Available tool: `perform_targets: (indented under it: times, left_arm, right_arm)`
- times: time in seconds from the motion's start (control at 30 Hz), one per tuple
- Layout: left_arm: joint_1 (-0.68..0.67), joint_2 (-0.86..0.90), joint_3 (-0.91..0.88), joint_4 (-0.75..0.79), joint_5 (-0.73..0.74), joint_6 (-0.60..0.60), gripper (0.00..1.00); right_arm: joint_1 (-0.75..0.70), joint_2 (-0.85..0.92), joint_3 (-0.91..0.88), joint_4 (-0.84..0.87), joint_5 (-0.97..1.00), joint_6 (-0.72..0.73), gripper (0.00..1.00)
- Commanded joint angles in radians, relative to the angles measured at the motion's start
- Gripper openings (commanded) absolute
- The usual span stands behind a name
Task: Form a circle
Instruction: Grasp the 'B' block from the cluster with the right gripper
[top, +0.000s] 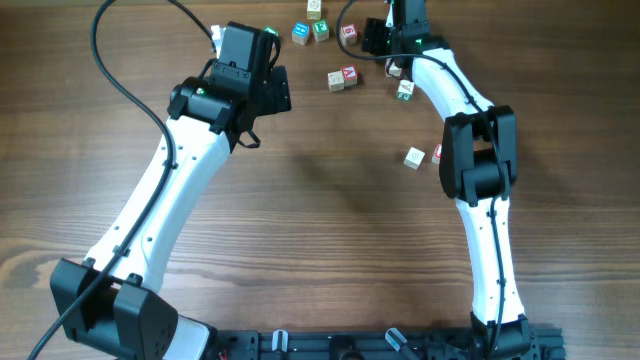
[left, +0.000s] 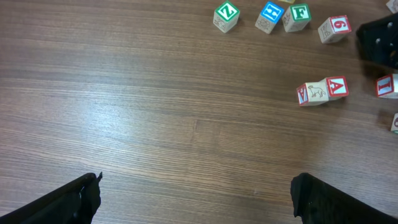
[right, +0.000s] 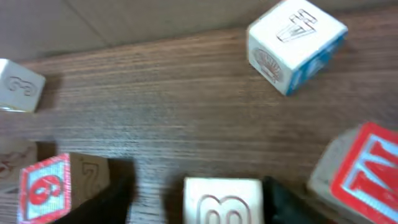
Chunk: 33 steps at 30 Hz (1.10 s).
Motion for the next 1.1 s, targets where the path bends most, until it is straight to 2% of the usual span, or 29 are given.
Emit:
perform_targets:
  times: [0.0,0.13,0.27,0.5,0.7,0.83,1.0,1.03,1.07]
  left_arm:
    - [0.004,0.002,-0.004,0.0,0.006,-0.012,1.0]
    - [0.004,0.002,-0.004,0.0,0.006,-0.012,1.0]
    - [0.004,0.002,-0.004,0.0,0.005,-0.012,1.0]
    - [0.004,0.002,-0.004,0.0,0.006,-0.012,1.0]
    - [0.004,0.002,-0.004,0.0,0.006,-0.012,1.0]
    - [0.004,0.002,-0.004,0.0,0.005,-0.012,1.0]
    - [0.004,0.002,-0.004,0.0,0.006,-0.012,1.0]
    - [0.004,0.002,-0.004,0.0,0.006,-0.012,1.0]
    - [0.004,0.002,-0.004,0.0,0.005,-0.012,1.0]
  right_arm:
    - [-0.001,0.015,0.026,-0.043,0.066,-0.01,0.52]
    - [-0.003,-0.048,0.047,-0.085,0.071,-0.012,0.4]
    - [-0.005,-0.166,0.047,-0.148,0.069,-0.012,0.2]
    - [-0.005,-0.349,0.047,-0.319,0.076,-0.078,0.16]
    - [-0.006,-0.64,0.047,-0.559,0.175,-0.09,0.17]
    - [-0.006,-0.938,0.047,-0.825,0.208,-0.085,0.18]
    - [-0.006,-1.162,0.045,-1.167,0.208,0.037,0.2]
    - [-0.006,-1.191,0.042,-1.263,0.208,0.084,0.2]
    - [-0.006,-1.209,0.032,-1.298,0.199,0.105,0.14]
